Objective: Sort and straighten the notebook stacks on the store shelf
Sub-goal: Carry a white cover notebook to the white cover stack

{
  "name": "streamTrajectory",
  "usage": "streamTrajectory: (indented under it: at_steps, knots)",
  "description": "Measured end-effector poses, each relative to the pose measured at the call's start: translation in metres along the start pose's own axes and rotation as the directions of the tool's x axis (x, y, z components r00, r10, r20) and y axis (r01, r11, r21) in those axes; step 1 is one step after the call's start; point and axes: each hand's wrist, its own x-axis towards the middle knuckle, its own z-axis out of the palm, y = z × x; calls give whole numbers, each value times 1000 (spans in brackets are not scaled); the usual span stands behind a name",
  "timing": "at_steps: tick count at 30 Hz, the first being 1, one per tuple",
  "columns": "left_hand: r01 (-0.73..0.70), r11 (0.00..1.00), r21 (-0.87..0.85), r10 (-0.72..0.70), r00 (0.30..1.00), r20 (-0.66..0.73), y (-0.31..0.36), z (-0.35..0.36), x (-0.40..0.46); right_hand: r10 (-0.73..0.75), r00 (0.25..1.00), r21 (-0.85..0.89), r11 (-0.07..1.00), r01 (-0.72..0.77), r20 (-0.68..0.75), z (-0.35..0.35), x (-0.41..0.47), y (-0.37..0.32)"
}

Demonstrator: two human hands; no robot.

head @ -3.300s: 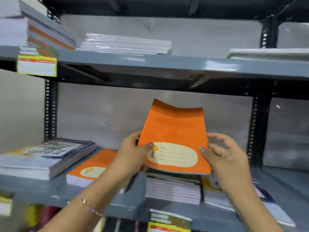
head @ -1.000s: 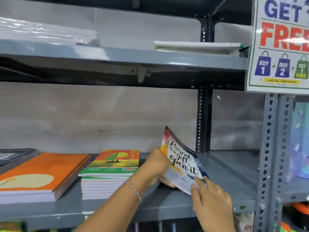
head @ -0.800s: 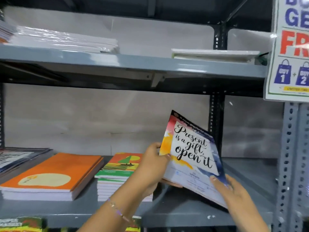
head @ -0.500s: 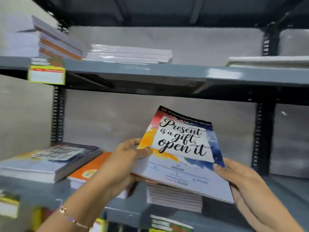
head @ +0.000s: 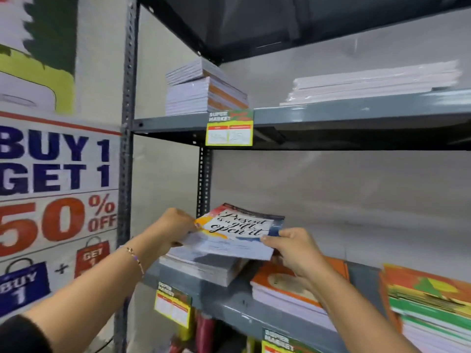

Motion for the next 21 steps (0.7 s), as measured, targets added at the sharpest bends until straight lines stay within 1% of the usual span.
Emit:
streamTrajectory:
  at_steps: [2,5,8,10,12,15,16,18,20,21]
  knots:
    - [31,998,57,-27,997,-69,-13,-10,18,37,999,14,999,-37,2,29,17,9]
    - [77,977,200,-46,987,-152,-33,-19,38,53,999,-6,999,-53,-11,65,31,27]
    - [67,897,437,10,985,-171,-55,-20,54,26,999,-121,992,-29,-31,86,34,37]
    - [67,866,495,36,980,-194,-68,-18,62,26,1000,-176,984,-26,-5,94,34,38]
    - [63,836,546,68,974,-216,-78,-14,66,30,999,-267,963,-34,-20,97,31,33]
    - [60,766,640,176,938,-300,-88,-6,72,15,999,-360,933,-4,28,88,15,15]
    - [34,764,645,231,918,-322,-87,-2,67,-24,998,-367,929,43,57,79,6,10]
    - [-110,781,615,377,868,-324,-79,12,52,-127,986,-309,939,154,104,56,-18,1]
    - [-318,785,532,529,791,-307,-64,35,27,-214,972,-178,957,228,95,24,-51,-4]
    - [-446,768,460,602,749,-279,-56,50,11,-246,966,-120,960,254,79,4,-69,-4]
